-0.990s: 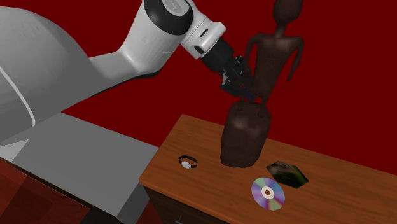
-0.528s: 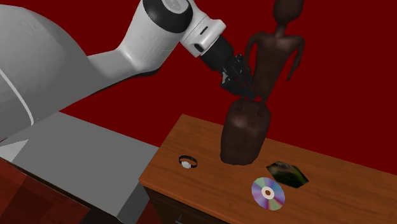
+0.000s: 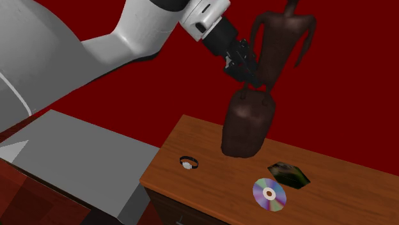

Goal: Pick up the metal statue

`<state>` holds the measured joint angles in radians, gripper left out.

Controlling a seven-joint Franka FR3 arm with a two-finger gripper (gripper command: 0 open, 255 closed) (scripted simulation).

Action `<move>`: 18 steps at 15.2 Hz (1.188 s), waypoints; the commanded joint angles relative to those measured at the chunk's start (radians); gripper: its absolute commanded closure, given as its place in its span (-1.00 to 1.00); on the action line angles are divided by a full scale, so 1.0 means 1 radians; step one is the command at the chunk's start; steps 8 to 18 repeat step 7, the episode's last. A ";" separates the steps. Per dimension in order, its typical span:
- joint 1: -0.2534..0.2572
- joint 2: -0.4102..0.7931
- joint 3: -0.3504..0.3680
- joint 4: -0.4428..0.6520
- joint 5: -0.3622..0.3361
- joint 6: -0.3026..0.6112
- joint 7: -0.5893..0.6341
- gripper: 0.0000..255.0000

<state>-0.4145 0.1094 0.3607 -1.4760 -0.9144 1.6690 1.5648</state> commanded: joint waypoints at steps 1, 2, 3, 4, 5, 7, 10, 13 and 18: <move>0.005 0.004 0.003 0.032 -0.003 -0.020 -0.015 1.00; 0.007 0.008 0.003 0.050 -0.004 -0.030 -0.024 1.00; 0.009 0.013 0.004 0.068 -0.005 -0.041 -0.033 1.00; 0.011 0.018 0.005 0.086 -0.006 -0.051 -0.042 1.00; 0.014 0.023 0.006 0.105 -0.008 -0.062 -0.052 1.00; 0.014 0.024 0.006 0.108 -0.009 -0.064 -0.053 1.00; 0.014 0.024 0.006 0.108 -0.009 -0.064 -0.053 1.00; 0.014 0.024 0.006 0.108 -0.009 -0.064 -0.053 1.00; 0.014 0.024 0.006 0.108 -0.009 -0.064 -0.053 1.00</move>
